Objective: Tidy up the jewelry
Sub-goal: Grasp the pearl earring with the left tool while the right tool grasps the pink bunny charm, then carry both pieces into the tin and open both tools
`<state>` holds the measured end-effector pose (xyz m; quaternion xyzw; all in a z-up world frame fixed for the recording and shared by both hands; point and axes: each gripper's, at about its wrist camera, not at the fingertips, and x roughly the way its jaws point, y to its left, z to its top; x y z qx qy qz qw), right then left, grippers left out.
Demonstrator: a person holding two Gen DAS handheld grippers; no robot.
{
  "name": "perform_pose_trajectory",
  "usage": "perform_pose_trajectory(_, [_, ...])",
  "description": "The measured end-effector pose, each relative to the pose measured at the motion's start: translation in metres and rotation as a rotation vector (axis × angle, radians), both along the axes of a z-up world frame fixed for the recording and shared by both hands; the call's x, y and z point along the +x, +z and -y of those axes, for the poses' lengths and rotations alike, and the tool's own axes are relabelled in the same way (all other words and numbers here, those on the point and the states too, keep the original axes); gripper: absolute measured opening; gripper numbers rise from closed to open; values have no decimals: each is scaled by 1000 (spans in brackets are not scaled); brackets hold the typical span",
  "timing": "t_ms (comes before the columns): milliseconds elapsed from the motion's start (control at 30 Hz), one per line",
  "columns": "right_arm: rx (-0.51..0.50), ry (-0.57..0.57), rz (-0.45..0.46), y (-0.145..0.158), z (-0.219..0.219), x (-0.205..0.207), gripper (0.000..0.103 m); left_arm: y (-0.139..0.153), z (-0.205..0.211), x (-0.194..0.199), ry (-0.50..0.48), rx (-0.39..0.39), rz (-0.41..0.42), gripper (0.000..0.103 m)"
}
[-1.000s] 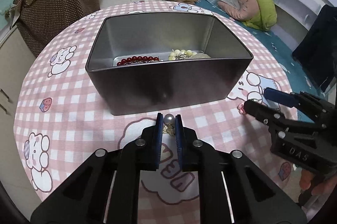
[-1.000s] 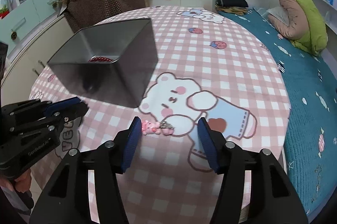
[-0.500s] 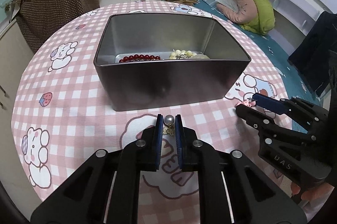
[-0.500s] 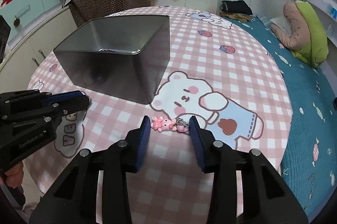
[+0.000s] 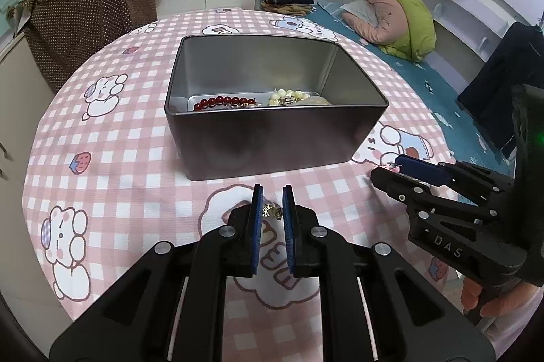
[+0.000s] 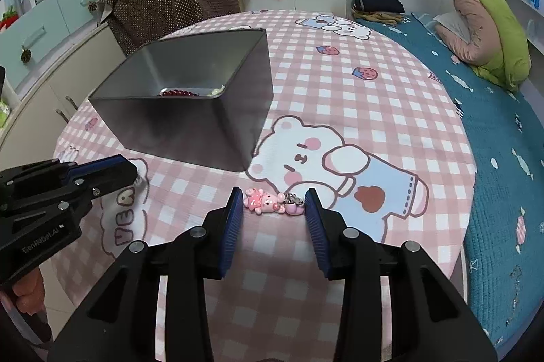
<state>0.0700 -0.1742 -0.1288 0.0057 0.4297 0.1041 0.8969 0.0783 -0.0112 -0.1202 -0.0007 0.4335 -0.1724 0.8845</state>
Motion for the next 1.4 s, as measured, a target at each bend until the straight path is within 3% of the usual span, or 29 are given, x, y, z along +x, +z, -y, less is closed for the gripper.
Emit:
perform_pose_trajectory(967, [47, 34, 191, 67, -10, -2, 36, 58, -14, -11, 22, -29, 132, 12])
perform_pose_trajectory(1267, [58, 37, 242, 85, -16, 16, 36, 85, -15, 5, 26, -63, 206, 12])
perform_pose_trajectory(1400, [61, 52, 237, 85, -20, 30, 36, 87, -18, 25, 29, -111, 178, 12])
